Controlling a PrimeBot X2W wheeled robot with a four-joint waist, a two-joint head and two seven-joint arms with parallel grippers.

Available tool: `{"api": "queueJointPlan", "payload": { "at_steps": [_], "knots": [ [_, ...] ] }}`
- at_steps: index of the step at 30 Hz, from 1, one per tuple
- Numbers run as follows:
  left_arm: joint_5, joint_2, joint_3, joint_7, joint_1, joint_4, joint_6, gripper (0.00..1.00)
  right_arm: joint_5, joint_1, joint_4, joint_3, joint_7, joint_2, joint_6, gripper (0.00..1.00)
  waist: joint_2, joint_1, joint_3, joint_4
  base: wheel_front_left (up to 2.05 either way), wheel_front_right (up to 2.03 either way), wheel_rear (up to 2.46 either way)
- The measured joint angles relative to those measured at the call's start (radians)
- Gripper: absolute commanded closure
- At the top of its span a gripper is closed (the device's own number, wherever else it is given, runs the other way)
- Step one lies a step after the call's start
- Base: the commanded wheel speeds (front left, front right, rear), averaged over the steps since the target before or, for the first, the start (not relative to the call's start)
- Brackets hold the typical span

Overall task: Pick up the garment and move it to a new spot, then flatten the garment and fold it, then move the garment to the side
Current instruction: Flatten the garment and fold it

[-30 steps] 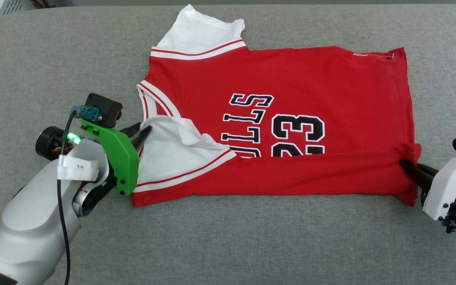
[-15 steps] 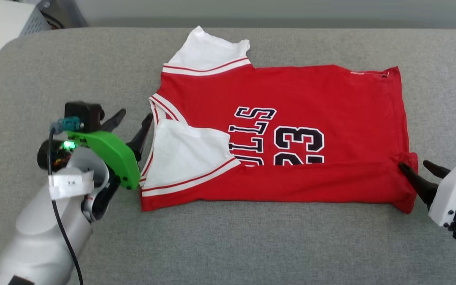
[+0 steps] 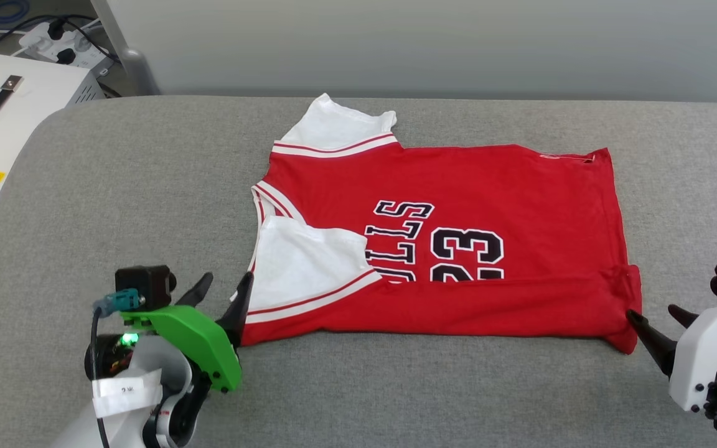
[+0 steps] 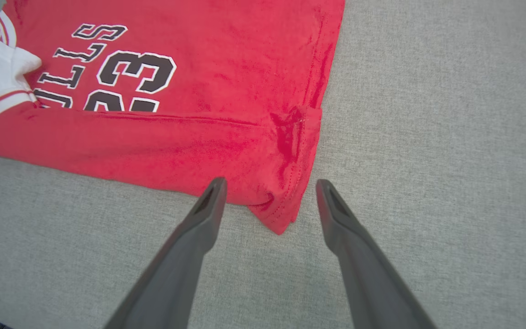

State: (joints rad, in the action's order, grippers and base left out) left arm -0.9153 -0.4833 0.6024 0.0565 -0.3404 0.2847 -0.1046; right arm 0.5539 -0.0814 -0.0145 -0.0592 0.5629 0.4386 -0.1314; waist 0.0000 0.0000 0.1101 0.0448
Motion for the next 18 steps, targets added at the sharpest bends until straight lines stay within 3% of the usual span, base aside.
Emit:
{"api": "queueJointPlan", "payload": {
  "at_steps": [9,18],
  "knots": [
    [-0.01,-0.059,0.04,-0.149,0.085,-0.117,-0.105,0.0,-0.119,0.065,0.132,0.095,0.137,-0.128,0.0,0.0,0.0,0.0,0.034,-0.012,0.0,0.0,0.0],
    [-0.008,-0.07,0.041,-0.193,0.082,-0.111,-0.157,0.0,-0.147,0.068,0.21,0.112,0.172,-0.171,0.0,0.0,0.0,0.0,0.103,-0.037,0.0,0.0,0.0]
  ]
}}
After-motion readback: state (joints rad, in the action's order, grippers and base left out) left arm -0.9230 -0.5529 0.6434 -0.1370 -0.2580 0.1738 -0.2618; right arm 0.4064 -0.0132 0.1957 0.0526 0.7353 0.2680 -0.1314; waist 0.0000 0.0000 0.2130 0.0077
